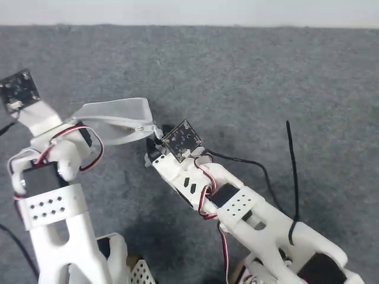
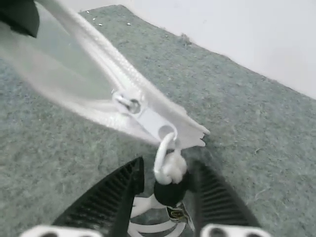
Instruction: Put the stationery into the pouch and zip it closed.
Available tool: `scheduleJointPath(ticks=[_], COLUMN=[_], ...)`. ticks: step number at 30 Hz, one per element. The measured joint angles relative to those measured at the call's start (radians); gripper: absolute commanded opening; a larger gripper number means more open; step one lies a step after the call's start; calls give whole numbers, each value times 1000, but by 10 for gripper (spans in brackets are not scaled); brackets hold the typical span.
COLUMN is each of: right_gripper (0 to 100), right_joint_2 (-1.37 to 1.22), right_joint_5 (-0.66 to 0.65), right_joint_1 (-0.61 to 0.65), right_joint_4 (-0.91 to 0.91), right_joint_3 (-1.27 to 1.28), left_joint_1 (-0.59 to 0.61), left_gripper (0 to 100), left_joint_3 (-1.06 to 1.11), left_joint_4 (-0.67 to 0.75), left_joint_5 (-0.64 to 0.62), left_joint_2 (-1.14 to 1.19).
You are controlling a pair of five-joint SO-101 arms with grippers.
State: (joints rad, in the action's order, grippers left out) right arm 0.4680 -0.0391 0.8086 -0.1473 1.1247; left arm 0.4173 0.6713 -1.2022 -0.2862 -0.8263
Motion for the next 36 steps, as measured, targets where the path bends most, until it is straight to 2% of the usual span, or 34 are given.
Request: scheduleJointPath(ticks=[3, 6, 12, 17, 22, 30, 36], right_gripper=[6, 6, 6, 6, 6, 6, 6], right_joint_2=[0, 0, 0, 0, 63, 278, 334], right_joint_5=[0, -6, -120, -137, -141, -144, -144], right_joint_1=[-5, -6, -6, -6, -2, 32, 107], right_joint_4=[0, 0, 0, 14, 150, 423, 535], right_joint_3=[0, 0, 25, 25, 23, 25, 25], left_joint_1=[0, 0, 0, 0, 0, 0, -97], left_gripper=[11, 11, 11, 12, 21, 175, 210], left_joint_3=[0, 0, 0, 0, 0, 0, 0], left_joint_4=[0, 0, 0, 0, 0, 97, 187], left_joint_5=[0, 0, 0, 0, 0, 21, 107], left_joint_2=[0, 0, 0, 0, 0, 0, 0])
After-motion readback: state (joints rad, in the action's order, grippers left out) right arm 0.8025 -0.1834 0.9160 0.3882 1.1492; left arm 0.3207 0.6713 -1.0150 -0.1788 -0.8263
